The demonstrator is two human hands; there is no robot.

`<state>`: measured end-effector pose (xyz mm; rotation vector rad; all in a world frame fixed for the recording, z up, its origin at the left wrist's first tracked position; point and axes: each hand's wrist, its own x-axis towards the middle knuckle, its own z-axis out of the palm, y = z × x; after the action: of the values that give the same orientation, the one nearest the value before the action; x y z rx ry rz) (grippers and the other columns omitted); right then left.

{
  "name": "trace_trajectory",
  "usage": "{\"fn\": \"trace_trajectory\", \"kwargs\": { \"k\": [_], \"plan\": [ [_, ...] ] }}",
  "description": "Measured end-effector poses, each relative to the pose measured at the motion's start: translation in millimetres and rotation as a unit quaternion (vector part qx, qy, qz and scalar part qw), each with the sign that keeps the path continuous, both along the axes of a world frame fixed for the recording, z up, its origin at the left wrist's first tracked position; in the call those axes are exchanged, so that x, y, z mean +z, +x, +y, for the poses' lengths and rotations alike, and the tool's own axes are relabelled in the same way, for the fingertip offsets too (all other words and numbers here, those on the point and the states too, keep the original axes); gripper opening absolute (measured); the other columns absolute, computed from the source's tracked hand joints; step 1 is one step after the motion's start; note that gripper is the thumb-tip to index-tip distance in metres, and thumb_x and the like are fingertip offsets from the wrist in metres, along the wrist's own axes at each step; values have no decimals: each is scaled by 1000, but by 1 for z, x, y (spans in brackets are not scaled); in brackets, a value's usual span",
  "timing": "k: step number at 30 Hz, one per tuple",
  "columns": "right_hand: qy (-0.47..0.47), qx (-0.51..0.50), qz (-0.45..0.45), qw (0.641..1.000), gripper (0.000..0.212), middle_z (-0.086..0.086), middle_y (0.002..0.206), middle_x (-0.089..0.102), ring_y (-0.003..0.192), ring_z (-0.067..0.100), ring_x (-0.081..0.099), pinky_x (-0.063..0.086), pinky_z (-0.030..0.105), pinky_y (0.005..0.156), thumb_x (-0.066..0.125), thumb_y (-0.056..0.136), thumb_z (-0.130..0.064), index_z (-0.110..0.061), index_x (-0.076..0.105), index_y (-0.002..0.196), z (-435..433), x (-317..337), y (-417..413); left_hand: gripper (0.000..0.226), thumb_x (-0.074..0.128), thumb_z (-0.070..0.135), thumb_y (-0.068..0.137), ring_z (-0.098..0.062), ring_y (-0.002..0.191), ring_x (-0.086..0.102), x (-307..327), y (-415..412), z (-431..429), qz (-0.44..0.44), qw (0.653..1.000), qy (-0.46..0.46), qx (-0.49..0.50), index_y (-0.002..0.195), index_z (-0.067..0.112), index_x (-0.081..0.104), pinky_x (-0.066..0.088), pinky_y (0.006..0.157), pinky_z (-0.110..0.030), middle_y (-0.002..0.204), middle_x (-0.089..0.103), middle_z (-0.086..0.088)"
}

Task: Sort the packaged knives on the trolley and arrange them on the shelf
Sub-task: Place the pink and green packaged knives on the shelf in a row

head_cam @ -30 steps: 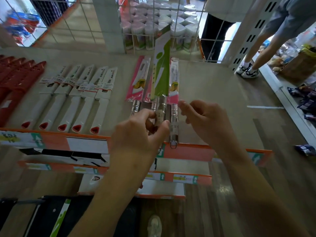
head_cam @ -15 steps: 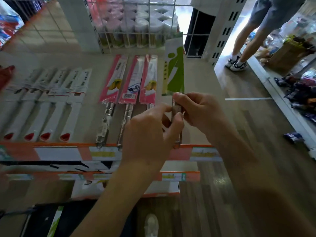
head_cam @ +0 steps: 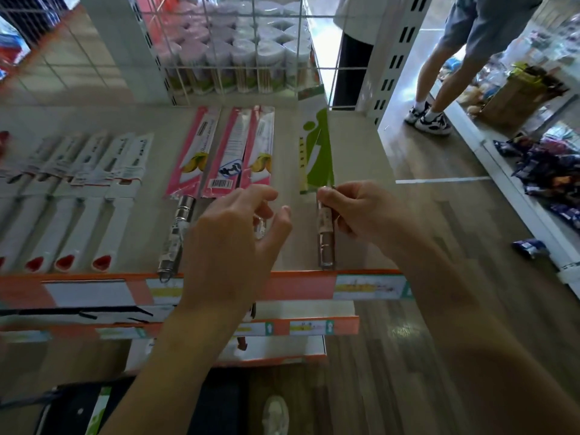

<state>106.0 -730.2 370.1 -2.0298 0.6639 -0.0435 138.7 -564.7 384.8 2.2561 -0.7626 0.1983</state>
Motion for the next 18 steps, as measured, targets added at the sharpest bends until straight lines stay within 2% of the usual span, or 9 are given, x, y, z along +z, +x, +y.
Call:
{"fn": "trace_trajectory", "kwargs": {
  "k": [2,4,8,12,15,18],
  "plan": [
    [-80,25,16,996,43,11,64,57,59,20,51,41,32,61,48,91,-40,-3,66,78,2,-3,2,32,52,33,83,-9,70,58,-2,2,3,0,1000,-1,-1,101,12,66,42,64,-13,83,64,4],
    [-117,40,16,992,45,12,69,58,64,21,52,38,29,62,46,92,-41,-1,65,84,3,-2,2,31,52,34,83,-11,71,59,-4,3,4,-2,1000,-2,-1,100,11,66,46,66,-21,84,67,0],
    [-170,41,5,985,44,15,75,64,69,23,55,38,31,61,44,93,-40,-3,66,86,7,-2,2,38,45,39,83,-9,69,57,-7,3,3,-8,1000,-2,-10,98,11,66,42,64,-13,82,65,2],
    [-231,-4,-12,973,42,16,72,61,68,27,55,37,33,58,43,91,-35,0,61,76,17,-9,4,37,44,39,84,-10,70,59,-8,2,3,-7,1000,-10,-9,99,13,66,48,61,-18,83,65,3],
    [-262,-21,-6,965,39,14,78,61,71,28,53,34,31,61,40,92,-35,-3,59,80,25,-13,6,38,44,38,84,-9,69,59,-7,2,3,-10,1000,-11,-11,100,12,66,45,62,-15,84,66,2],
    [-268,-29,4,963,37,15,82,61,72,27,50,32,30,62,38,93,-36,-6,58,85,27,-13,7,38,43,39,84,-9,70,59,-6,2,4,-9,1000,-9,-12,100,13,65,46,62,-17,84,65,2]
  ]
}}
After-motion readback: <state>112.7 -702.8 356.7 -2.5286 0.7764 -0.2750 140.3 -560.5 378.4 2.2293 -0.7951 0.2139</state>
